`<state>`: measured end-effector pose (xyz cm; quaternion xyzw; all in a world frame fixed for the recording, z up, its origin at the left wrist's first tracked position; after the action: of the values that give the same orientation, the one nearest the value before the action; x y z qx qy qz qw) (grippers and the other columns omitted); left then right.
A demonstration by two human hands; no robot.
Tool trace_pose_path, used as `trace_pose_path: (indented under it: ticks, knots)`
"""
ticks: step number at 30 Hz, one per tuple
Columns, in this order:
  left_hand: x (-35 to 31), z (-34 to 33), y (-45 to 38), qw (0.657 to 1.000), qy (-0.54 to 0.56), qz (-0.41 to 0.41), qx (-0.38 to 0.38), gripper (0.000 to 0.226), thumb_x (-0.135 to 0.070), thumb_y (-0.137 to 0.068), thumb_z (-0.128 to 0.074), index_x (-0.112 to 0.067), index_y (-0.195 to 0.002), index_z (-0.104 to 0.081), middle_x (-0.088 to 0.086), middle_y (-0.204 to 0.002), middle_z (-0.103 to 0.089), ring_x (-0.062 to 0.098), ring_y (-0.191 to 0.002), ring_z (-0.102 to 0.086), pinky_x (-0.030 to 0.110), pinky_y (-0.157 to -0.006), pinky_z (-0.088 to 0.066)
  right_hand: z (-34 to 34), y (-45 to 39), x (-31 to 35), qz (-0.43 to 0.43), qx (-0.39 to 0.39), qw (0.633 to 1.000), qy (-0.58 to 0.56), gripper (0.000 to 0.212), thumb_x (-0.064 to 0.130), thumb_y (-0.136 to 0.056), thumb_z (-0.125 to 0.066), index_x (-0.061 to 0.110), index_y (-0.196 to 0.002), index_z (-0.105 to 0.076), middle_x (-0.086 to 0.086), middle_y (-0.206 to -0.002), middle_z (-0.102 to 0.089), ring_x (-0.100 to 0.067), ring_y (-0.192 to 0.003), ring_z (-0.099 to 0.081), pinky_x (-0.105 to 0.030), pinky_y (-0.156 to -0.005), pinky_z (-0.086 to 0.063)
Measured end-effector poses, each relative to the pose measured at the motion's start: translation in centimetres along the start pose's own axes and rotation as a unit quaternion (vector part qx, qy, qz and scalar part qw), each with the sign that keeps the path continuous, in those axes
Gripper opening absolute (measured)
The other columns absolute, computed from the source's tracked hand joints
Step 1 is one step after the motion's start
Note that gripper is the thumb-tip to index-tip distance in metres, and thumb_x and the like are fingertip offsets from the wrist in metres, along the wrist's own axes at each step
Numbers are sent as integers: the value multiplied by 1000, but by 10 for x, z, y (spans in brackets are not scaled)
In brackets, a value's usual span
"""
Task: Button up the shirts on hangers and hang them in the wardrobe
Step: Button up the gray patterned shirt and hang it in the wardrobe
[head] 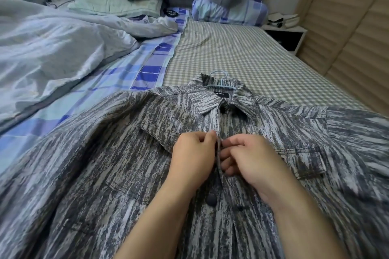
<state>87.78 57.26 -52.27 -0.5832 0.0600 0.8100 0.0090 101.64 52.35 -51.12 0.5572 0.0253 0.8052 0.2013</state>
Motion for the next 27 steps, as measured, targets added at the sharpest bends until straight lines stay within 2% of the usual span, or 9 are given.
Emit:
trace_pose_path:
  ticks: [4,7,11,13,15,18,20,24,27]
  knots:
    - [-3,1,-1,1000,-9,-4,-14,42,-46,-93,-68,-14,-65,-68,-5,-52,-63,13,-51,-54,25,-53,-39,-8,20,24,98,-71,958,259,30,11,-99,-46,23,-107,-72,-1,-96,-68,-24,-90,-62,-34,-73,-51]
    - [6,4,-5,999,17,6,-37,31,-36,-93,-71,-16,-70,-70,2,-62,-69,20,-57,-59,34,-60,-48,-5,22,19,99,-75,969,214,48,2,-97,-45,26,-130,-69,3,-120,-65,-14,-102,-59,-25,-79,-47]
    - [9,9,-3,998,12,2,-54,31,-35,-95,-71,-13,-73,-69,0,-49,-57,18,-47,-45,31,-49,-38,4,13,0,27,-37,998,37,49,-6,-97,-43,28,-111,-77,0,-92,-70,-15,-68,-69,-31,-70,-59]
    - [9,10,-2,998,17,3,-62,27,-32,-95,-72,-14,-75,-68,-8,-43,-46,13,-42,-37,25,-45,-31,9,11,1,32,-38,999,5,43,-3,-100,-44,26,-100,-75,-1,-84,-71,-20,-64,-73,-44,-75,-63]
    - [12,10,-2,997,54,13,-62,18,-26,-93,-74,-15,-81,-67,-9,-43,-46,11,-38,-36,21,-42,-30,16,9,6,54,-61,997,-5,34,4,-102,-46,25,-93,-72,-1,-75,-72,-21,-59,-73,-46,-68,-63]
    - [15,7,-4,991,119,30,-47,12,-21,-92,-76,-14,-89,-66,4,-59,-60,16,-50,-45,30,-49,-37,26,8,20,128,-119,982,76,26,10,-102,-53,28,-94,-69,5,-81,-70,-8,-58,-69,-19,-50,-52]
    - [16,6,-4,989,142,34,-37,12,-20,-91,-76,-16,-93,-65,10,-68,-64,20,-56,-48,36,-53,-40,26,9,33,203,-145,954,163,22,12,-99,-60,30,-97,-73,12,-94,-66,-2,-72,-66,-8,-58,-44]
    - [17,5,-4,987,157,40,-14,13,-17,-91,-76,-17,-96,-64,9,-72,-65,19,-58,-52,35,-55,-41,13,11,44,293,-129,917,237,21,18,-94,-70,32,-108,-76,20,-101,-62,0,-92,-59,-17,-85,-50]
    - [18,1,-4,984,172,52,19,11,-10,-89,-75,-16,-91,-66,10,-72,-68,21,-60,-56,40,-59,-45,6,14,46,324,-100,899,278,27,20,-96,-67,35,-117,-73,22,-105,-63,3,-95,-57,-13,-87,-47]
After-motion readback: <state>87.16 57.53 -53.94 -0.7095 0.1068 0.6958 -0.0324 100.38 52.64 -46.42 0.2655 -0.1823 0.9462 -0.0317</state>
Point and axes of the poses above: each hand's wrist, its own y-axis away from the middle knuckle, its own z-axis out of the back of the hand, x = y × z, the point moved 10 cm from there along -y, towards the middle knuckle
